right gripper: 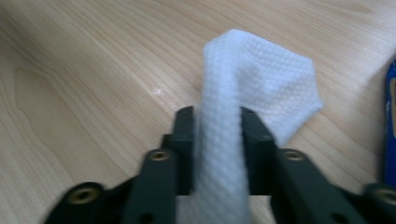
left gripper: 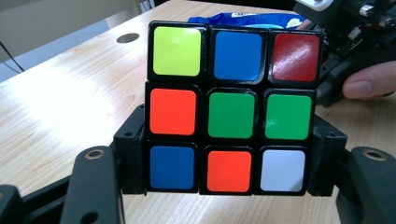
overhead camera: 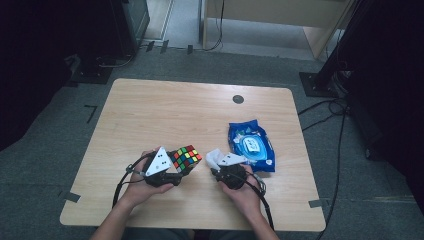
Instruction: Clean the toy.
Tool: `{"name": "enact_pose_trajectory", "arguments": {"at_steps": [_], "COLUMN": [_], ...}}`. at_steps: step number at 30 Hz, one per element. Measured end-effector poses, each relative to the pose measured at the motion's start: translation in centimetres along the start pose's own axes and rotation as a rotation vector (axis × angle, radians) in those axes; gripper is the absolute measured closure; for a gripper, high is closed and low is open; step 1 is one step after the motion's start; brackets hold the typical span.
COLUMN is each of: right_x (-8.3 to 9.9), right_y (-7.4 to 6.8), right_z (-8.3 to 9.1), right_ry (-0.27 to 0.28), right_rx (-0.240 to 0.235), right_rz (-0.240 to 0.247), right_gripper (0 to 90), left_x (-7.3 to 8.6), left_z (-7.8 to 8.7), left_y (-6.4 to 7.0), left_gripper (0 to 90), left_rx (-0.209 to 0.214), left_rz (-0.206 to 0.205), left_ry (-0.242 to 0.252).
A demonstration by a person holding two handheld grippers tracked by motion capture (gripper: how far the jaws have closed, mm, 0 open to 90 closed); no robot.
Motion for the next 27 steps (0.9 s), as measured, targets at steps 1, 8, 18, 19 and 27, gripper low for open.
{"name": "enact_pose_trajectory", "arguments": {"at_steps": [1, 8, 18, 19, 27], "right_x": [0.0, -0.7, -3.5, -3.7, -3.7], "right_y": [0.0, 0.0, -3.5, -4.1, -4.8], "right_z": [0.1, 2.2, 8.5, 8.7, 8.4], "right_ry": [-0.005, 0.093, 0.400, 0.411, 0.418], "right_rx": [-0.002, -0.025, -0.180, -0.189, -0.199], "right_rz": [-0.005, -0.048, 0.016, 0.036, 0.036], "right_gripper": [82.5, 86.4, 86.0, 86.0, 85.4], "left_x": [0.0, 0.1, -0.1, -0.2, -0.5], "left_z": [0.0, -0.3, -1.5, -1.6, -1.3], "left_y": [0.0, 0.1, 1.8, 2.0, 2.5], "left_gripper": [33.7, 33.7, 33.7, 33.7, 33.7], "left_rx": [0.000, 0.002, 0.039, 0.046, 0.071], "left_rz": [0.000, -0.006, -0.036, -0.039, -0.044], "left_ry": [-0.001, -0.012, -0.033, -0.028, -0.001]}}
Point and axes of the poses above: each handheld gripper's, and its own axes: z roughly backward along the jaws, x roughly out of its underside, y roughly to its right, the point moved 2 cm from there along -z, roughly forward along the jaws, and after that the axes turned 10 degrees about -y, right-handed, at the moved point
